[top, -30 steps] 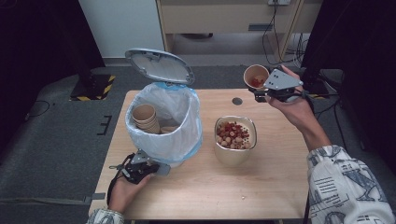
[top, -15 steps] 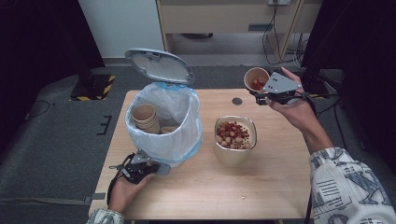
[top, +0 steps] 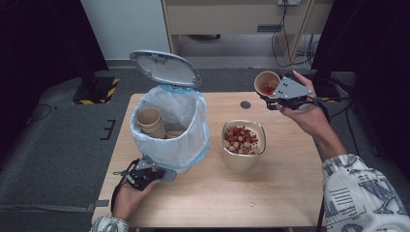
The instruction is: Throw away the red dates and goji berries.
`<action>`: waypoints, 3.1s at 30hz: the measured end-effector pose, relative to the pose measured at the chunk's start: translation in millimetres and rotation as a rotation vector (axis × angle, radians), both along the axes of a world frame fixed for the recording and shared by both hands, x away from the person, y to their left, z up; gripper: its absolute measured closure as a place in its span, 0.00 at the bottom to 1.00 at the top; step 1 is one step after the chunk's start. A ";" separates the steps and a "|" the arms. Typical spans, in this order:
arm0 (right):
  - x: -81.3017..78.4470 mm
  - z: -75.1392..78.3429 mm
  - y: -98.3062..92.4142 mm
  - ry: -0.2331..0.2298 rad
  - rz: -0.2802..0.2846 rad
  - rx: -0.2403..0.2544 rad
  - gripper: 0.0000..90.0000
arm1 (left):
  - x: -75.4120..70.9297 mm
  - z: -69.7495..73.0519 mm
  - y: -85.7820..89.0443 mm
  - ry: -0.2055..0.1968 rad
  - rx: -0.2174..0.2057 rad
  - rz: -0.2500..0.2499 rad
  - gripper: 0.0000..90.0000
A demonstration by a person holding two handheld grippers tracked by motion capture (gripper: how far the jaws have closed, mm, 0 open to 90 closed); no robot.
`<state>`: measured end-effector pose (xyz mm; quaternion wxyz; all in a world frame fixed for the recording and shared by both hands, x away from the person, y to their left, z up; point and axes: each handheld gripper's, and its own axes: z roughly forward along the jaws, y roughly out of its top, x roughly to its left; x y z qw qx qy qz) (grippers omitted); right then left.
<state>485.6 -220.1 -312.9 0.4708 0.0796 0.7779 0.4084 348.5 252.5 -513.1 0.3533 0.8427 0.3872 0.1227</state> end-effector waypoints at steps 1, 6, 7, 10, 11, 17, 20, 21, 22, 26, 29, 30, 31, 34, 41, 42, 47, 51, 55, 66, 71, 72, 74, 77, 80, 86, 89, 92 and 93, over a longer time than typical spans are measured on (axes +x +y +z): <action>-0.3 0.3 0.5 -0.006 0.000 -0.010 0.32 | 0.0 0.0 0.0 0.000 0.000 0.000 1.00; -3.8 -0.3 2.7 -0.023 0.004 -0.054 0.32 | 0.0 0.0 0.0 0.000 0.000 -0.001 1.00; -4.6 -0.7 2.6 -0.023 0.005 -0.064 0.32 | 0.0 0.0 0.0 0.000 0.000 -0.001 1.00; -6.6 -1.8 2.8 -0.029 0.008 -0.080 0.32 | 0.0 0.0 -0.1 0.000 0.001 -0.001 1.00; -7.2 -2.0 2.8 -0.032 0.009 -0.083 0.32 | 0.0 0.0 -0.1 -0.001 0.001 -0.001 1.00; -10.2 -1.7 1.8 -0.046 0.011 -0.105 0.32 | 0.0 0.0 -0.2 -0.001 0.001 -0.001 1.00; -11.8 -1.7 2.3 -0.057 0.010 -0.128 0.32 | 0.0 0.0 -0.2 -0.002 0.002 -0.002 1.00; -12.3 -1.6 2.9 -0.059 0.013 -0.133 0.32 | 0.0 0.0 -0.3 -0.001 0.001 -0.002 1.00; -12.6 -1.5 3.3 -0.062 0.015 -0.139 0.32 | 0.1 0.0 -0.2 -0.001 0.002 -0.002 1.00; -14.1 -0.7 5.0 -0.073 0.020 -0.155 0.32 | 0.0 0.0 -0.4 -0.002 0.002 -0.002 1.00; -14.8 0.3 5.9 -0.086 0.020 -0.173 0.32 | 0.0 0.0 -0.4 -0.002 0.001 -0.003 1.00; -14.9 1.1 6.2 -0.089 0.019 -0.174 0.32 | 0.0 0.0 -0.4 -0.002 0.001 -0.003 1.00; -14.8 1.8 6.2 -0.090 0.019 -0.176 0.32 | 0.0 0.0 -0.5 -0.002 0.002 -0.003 1.00; -14.7 6.7 6.7 -0.102 0.020 -0.183 0.32 | 0.0 0.0 -0.5 -0.002 0.002 -0.003 1.00; -16.6 9.6 8.0 -0.120 0.016 -0.221 0.32 | 0.0 0.0 -0.6 -0.003 0.001 -0.003 1.00; -16.9 9.5 8.4 -0.120 0.019 -0.223 0.32 | -0.1 0.0 -0.7 -0.003 0.001 -0.003 1.00; -19.2 10.7 9.8 -0.133 0.021 -0.243 0.31 | -0.1 0.0 -0.7 -0.002 0.001 -0.003 1.00; -21.0 12.5 11.3 -0.140 0.026 -0.251 0.31 | -0.1 0.0 -0.8 -0.002 0.001 -0.003 1.00; -22.0 13.7 11.9 -0.149 0.028 -0.263 0.31 | -0.1 0.0 -0.8 -0.002 0.001 -0.003 1.00; -26.7 16.3 17.8 -0.182 0.036 -0.317 0.31 | -0.1 0.0 -1.0 -0.002 0.001 -0.003 1.00; -27.8 17.2 18.3 -0.184 0.040 -0.317 0.31 | -0.1 0.0 -1.2 -0.002 0.001 -0.004 1.00; -27.8 17.3 18.3 -0.182 0.041 -0.315 0.31 | -0.1 0.0 -1.2 -0.001 0.001 -0.004 1.00; -28.3 17.4 18.5 -0.183 0.038 -0.316 0.31 | -0.1 0.0 -1.2 -0.001 0.000 -0.004 1.00; -29.1 17.4 18.8 -0.185 0.041 -0.317 0.31 | -0.1 -0.1 -1.2 -0.001 0.000 -0.004 1.00; -29.5 18.0 18.8 -0.186 0.045 -0.318 0.31 | -0.2 -0.1 -1.4 -0.001 0.000 -0.004 1.00; -32.6 19.4 20.5 -0.198 0.047 -0.331 0.31 | -0.1 -0.1 -1.9 -0.001 0.000 -0.006 1.00; -34.8 20.1 21.8 -0.211 0.048 -0.349 0.31 | 0.0 -0.1 -1.8 -0.001 -0.001 -0.005 1.00; -36.4 20.2 22.5 -0.218 0.051 -0.363 0.31 | -0.1 -0.1 -1.8 0.000 -0.002 -0.004 1.00; -37.5 19.8 22.9 -0.218 0.050 -0.367 0.31 | -0.1 -0.1 -1.8 0.000 -0.002 -0.005 1.00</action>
